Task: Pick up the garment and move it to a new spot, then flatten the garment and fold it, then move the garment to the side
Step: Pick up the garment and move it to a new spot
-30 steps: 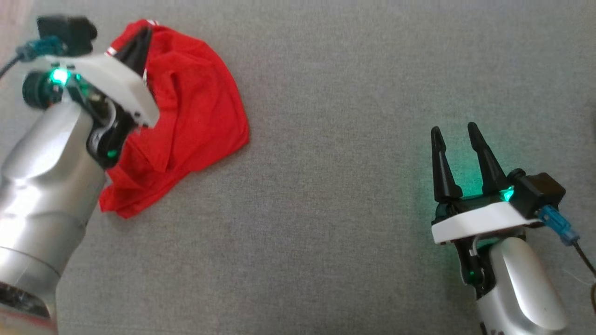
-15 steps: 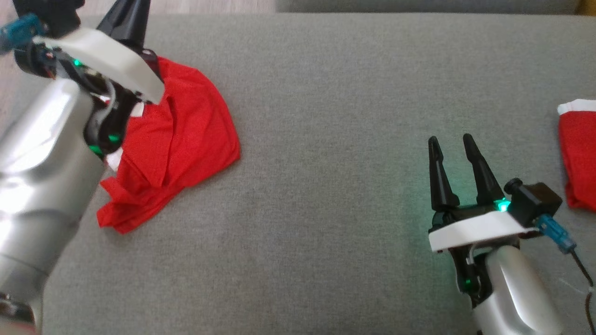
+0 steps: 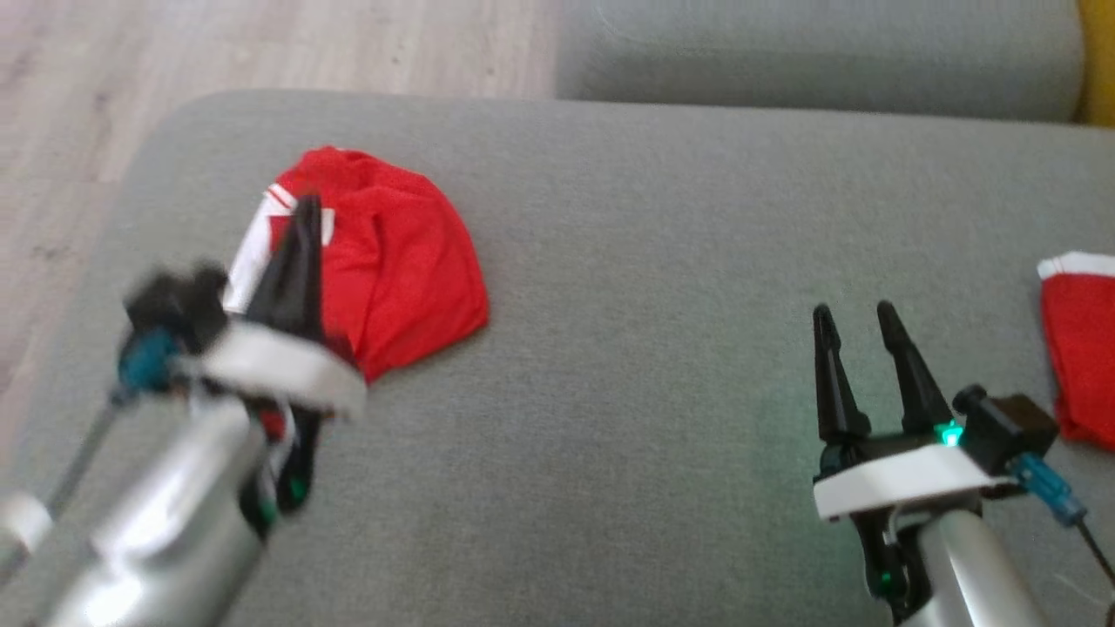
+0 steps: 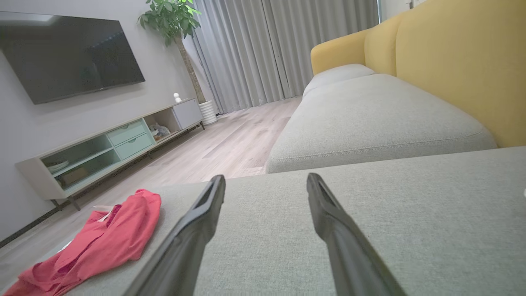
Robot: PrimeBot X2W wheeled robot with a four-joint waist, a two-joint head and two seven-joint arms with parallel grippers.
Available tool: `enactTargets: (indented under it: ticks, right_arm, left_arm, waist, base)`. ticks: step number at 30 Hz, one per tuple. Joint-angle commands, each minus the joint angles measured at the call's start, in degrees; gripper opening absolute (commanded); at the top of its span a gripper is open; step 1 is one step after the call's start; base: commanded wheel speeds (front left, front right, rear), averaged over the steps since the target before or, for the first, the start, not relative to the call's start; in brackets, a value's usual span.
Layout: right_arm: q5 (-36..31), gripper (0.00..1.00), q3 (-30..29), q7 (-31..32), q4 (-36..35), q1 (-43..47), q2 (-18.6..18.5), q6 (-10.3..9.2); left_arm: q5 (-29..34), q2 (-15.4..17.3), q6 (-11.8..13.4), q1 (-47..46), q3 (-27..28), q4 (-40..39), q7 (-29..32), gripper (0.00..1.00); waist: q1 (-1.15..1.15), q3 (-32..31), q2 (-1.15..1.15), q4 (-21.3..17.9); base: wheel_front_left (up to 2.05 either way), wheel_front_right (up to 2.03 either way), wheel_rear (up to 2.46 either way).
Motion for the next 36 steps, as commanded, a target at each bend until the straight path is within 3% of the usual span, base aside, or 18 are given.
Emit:
enactTargets:
  ticks: [1, 2, 8, 14, 20, 26, 36]
  right_arm:
    - [-0.07, 1.0, 1.07, -0.61, -2.24, -0.43, -0.1, -0.04]
    - [-0.07, 1.0, 0.92, -0.61, -2.33, 0.02, -0.1, -0.04]
    - [0.39, 1.0, 1.27, -0.62, -2.57, 2.42, -0.1, -0.04]
    - [1.51, 1.0, 2.03, -0.62, -2.48, 3.71, -0.1, -0.04]
    - [1.62, 1.0, 2.95, -0.62, -2.79, 3.56, -0.1, -0.04]
    - [1.08, 1.0, 3.49, -0.62, -3.37, 2.47, -0.1, -0.04]
    - [-0.24, 1.0, 3.55, -0.62, -4.42, -2.0, -0.1, -0.04]
  left_arm:
    - [0.31, 1.23, 1.64, 0.94, 3.1, -2.56, -0.81, 0.57]
    - [0.42, 0.73, 2.43, 2.97, 3.5, -3.35, -0.96, 1.0]
    - [5.19, -2.85, 6.31, 13.55, 7.42, -7.06, -1.2, 1.0]
    - [9.21, -5.59, 5.75, 19.84, 11.94, -8.1, -1.21, 1.0]
    - [11.4, -6.23, 4.11, 20.39, 13.74, -7.6, -1.22, 1.0]
    - [12.78, -5.28, 2.16, 16.53, 12.5, -4.55, 0.84, 1.0]
    - [14.97, -4.69, -2.53, -1.33, 8.82, 7.52, 13.11, 1.0]
  waist:
    - [0.01, -1.69, 0.0, 1.5]
    - [0.01, -2.08, 0.0, 1.85]
    - [0.01, -4.19, 0.0, 3.42]
    - [0.01, -5.51, 0.0, 3.92]
    - [0.01, -4.84, 0.0, 3.53]
    - [0.01, -1.17, 0.0, 2.02]
    - [0.01, 8.47, 0.0, -1.17]
  base:
    - [0.0, 0.0, 0.0]
    - [0.0, 0.0, 0.0]
    - [0.0, 0.0, 0.0]
    - [0.0, 0.0, 0.0]
    - [0.0, 0.0, 0.0]
    - [0.0, 0.0, 0.0]
    - [0.0, 0.0, 0.0]
